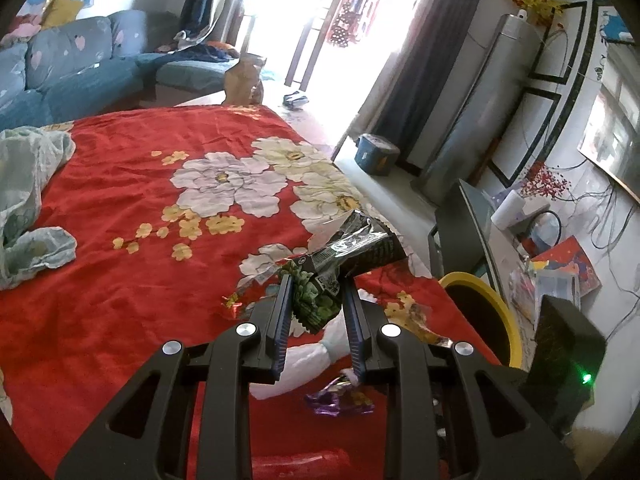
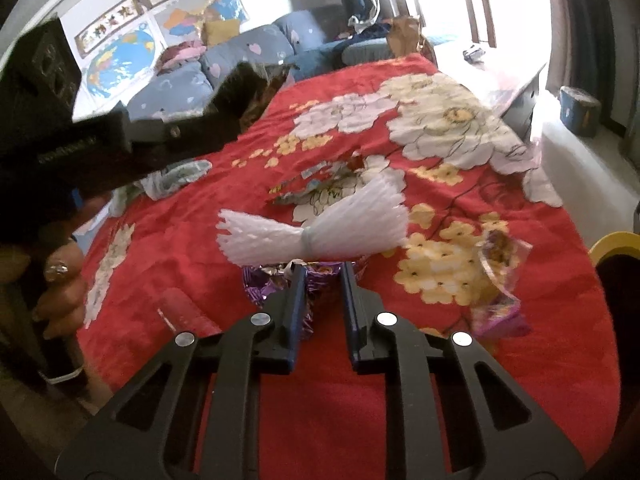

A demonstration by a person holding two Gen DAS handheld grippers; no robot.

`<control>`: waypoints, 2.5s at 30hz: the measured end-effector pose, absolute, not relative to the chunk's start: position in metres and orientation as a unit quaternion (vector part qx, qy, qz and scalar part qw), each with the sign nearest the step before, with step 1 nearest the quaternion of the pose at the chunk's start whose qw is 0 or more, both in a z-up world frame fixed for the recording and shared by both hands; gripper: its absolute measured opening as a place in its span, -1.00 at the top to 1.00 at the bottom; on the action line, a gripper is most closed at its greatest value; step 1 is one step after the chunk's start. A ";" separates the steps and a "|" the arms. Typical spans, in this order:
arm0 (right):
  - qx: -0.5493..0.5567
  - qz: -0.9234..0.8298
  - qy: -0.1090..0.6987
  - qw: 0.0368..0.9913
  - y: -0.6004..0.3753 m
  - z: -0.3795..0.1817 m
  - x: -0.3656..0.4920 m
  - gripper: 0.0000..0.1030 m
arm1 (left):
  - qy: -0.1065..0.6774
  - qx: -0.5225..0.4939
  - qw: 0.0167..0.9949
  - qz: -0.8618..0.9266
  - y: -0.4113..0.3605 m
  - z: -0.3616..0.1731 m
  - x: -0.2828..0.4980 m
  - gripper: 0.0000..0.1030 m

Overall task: Collect trash
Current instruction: 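Carry the green snack bag and purple wrapper in both grippers over the yellow-rimmed bin, then open both grippers to drop the snack bag and purple wrapper into the bin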

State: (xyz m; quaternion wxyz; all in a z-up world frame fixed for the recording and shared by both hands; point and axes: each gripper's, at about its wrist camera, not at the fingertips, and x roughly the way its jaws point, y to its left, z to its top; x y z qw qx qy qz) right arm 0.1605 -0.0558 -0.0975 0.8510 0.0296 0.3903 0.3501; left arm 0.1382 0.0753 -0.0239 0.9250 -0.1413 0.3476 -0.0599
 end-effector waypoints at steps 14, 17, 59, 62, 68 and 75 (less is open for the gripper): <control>0.059 0.308 0.344 0.885 -0.127 -0.057 0.158 0.76 | 0.339 -0.111 0.929 -0.094 0.038 -0.010 0.134 0.54; 0.067 0.292 0.337 0.893 -0.143 -0.053 0.161 0.76 | 0.339 -0.104 0.929 -0.103 0.030 -0.008 0.133 0.54; 0.109 0.097 0.300 0.943 -0.296 -0.052 0.174 0.76 | 0.366 0.022 0.900 -0.238 -0.131 -0.025 0.136 0.54; 0.115 0.086 0.301 0.943 -0.305 -0.055 0.175 0.76 | 0.369 0.030 0.897 -0.242 -0.142 -0.028 0.138 0.54; 0.129 0.067 0.305 0.941 -0.321 -0.062 0.178 0.76 | 0.375 0.044 0.892 -0.249 -0.160 -0.034 0.141 0.54; 0.144 0.049 0.313 0.937 -0.338 -0.072 0.181 0.76 | 0.383 0.063 0.885 -0.256 -0.180 -0.044 0.146 0.54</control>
